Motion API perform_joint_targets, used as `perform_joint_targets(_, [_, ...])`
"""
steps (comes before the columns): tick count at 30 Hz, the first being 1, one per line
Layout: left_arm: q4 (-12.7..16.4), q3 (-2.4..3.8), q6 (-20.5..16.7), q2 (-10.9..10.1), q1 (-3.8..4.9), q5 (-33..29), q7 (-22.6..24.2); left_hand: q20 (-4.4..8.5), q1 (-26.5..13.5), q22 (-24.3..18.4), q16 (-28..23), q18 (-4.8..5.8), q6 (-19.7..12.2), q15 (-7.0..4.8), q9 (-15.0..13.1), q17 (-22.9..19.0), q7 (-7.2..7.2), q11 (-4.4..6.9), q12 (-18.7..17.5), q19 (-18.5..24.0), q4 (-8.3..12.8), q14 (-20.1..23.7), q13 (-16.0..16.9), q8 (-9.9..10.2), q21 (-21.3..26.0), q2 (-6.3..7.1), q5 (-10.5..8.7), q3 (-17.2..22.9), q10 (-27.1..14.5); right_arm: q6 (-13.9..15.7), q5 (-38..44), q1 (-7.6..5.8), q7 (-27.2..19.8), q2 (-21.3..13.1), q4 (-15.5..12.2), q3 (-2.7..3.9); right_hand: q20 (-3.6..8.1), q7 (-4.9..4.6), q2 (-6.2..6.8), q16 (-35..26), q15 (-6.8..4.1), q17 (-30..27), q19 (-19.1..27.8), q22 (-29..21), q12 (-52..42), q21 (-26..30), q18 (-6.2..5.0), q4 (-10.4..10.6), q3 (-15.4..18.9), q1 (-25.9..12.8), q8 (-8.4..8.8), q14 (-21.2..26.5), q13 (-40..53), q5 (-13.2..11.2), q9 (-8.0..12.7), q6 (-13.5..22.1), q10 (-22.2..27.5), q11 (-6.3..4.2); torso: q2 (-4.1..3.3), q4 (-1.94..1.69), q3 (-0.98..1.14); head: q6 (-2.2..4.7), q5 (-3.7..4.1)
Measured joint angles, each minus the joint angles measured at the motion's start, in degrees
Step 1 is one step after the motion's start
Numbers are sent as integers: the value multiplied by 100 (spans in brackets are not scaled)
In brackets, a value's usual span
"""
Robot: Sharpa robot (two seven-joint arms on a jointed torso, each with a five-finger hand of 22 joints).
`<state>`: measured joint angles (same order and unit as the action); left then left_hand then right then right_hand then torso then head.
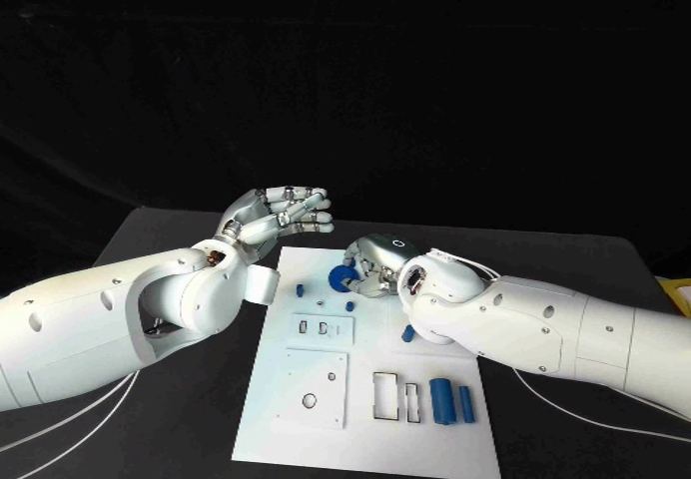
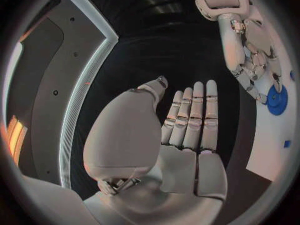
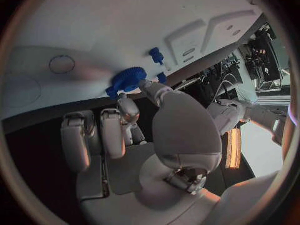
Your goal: Assemble the parts on the task board
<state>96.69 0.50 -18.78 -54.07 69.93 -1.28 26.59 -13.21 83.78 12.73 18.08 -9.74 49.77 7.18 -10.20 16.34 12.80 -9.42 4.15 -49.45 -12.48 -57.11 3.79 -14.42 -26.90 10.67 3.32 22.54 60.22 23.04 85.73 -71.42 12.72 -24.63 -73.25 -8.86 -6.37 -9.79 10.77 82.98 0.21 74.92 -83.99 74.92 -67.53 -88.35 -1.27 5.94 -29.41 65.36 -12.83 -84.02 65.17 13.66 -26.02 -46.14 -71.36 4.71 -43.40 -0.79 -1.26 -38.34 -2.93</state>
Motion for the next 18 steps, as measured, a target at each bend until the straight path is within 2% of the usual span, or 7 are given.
perform_joint_targets(5, [-15, -2, 0, 2, 0, 0, -1, 0, 0, 0, 0, 0, 0, 0, 0, 0, 0, 0, 0, 0, 0, 0, 0, 0, 0, 0, 0, 0, 0, 141, -62, 0, -77, -175, -128, 0, 0, 7, -22, 0, 0, 0, 0, 0, -88, 0, 1, 15, -16, -22, 0, 0, 74, 77, -9, -44, -55, -5, 1, 0, 4, 19, 3])
perform_joint_targets(11, [-66, -2, 2, -9, 0, 0, -3, 0, 0, -1, 0, 0, 0, 0, 0, 9, 0, 0, 0, 0, 0, 0, 0, 0, -22, 0, 0, 0, 0, 641, -310, -20, -390, -671, -546, 36, 0, 7, -23, 0, 0, 0, 0, -1, -125, 0, 0, -43, -73, 78, 89, 0, 115, 77, -9, -44, -100, -1, 20, 23, 9, 44, 9])
perform_joint_targets(14, [-91, -2, 2, -12, 0, 0, -4, 0, 0, -1, 0, 0, 0, 0, 0, 8, 0, 0, 0, 0, 0, 0, 0, 0, -22, 0, 0, 0, 0, 824, -576, -102, -623, -1099, -863, 61, 0, 5, -16, 0, 0, 0, 0, -1, -125, 0, 0, -122, -88, 158, 89, 0, 124, 77, -9, -87, -100, -2, 37, 38, 16, 49, 26])
perform_joint_targets(17, [-114, -2, 5, -16, 0, -1, -4, 0, 0, -1, 0, 0, 0, 0, 0, 8, 0, 0, 0, 0, 0, 0, 0, 0, -22, 0, 0, 0, 0, 869, -944, -188, -841, -1555, -1048, 77, 0, 7, -26, 0, 0, -1, 0, -1, -125, 0, 0, -197, -127, 261, 100, 0, 123, 77, -21, -149, -100, -1, 64, 67, 25, 49, 52])
perform_joint_targets(18, [-119, -2, 5, -19, 0, -1, -5, 0, 0, -1, 0, 0, 0, 0, 0, 8, 0, 0, 0, 0, 0, 0, 0, 0, -22, 0, 0, 0, 0, 863, -1075, -208, -917, -1699, -1096, 78, 0, -4, -31, 0, 0, -1, 0, -1, -125, 0, 0, -226, -125, 264, 125, 0, 112, -55, -25, -162, -100, -1, 72, 77, 27, 49, 58])
